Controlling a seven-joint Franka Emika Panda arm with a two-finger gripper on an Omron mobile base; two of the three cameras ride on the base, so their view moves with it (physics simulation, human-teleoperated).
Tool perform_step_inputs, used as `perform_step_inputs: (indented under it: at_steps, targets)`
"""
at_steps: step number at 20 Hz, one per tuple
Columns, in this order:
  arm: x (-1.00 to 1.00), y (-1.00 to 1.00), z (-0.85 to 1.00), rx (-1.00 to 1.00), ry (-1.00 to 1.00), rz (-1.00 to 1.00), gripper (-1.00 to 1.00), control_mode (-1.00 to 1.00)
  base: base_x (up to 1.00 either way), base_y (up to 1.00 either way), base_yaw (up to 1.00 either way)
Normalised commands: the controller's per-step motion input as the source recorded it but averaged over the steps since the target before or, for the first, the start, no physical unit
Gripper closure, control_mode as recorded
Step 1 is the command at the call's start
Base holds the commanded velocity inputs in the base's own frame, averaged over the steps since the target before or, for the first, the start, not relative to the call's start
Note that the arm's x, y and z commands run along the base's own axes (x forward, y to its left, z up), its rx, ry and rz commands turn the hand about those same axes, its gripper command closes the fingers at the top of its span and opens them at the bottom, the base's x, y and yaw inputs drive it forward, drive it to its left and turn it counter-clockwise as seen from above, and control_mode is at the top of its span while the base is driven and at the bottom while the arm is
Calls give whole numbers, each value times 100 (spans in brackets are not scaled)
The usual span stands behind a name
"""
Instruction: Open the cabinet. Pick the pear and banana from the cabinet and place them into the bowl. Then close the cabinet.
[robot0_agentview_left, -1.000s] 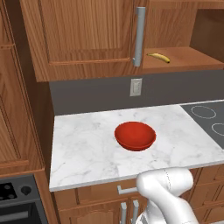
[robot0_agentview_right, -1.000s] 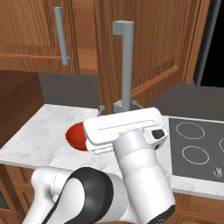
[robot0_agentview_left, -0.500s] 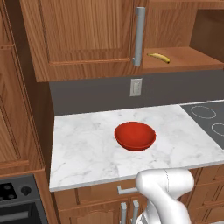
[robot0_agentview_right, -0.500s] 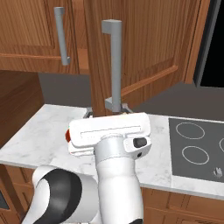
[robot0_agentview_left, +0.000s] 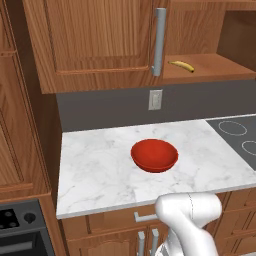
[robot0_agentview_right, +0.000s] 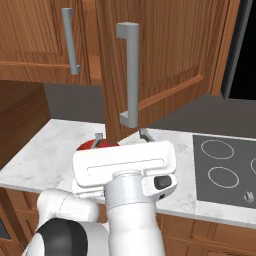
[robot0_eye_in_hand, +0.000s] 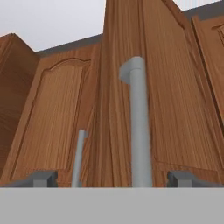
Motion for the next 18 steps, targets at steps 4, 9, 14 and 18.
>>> perform_step_inputs:
  at_steps: [4, 9, 14, 18]
  targets:
    - [-100, 72, 0, -2, -14, -11, -100, -100, 0, 0, 0]
    - [-77, 100, -5, 0, -17, -23, -100, -100, 0, 0, 0]
    - [-42, 100, -8, 1, -22, -38, -100, -100, 0, 0, 0]
    - [2, 100, -6, 0, -5, -45, -100, -100, 0, 0, 0]
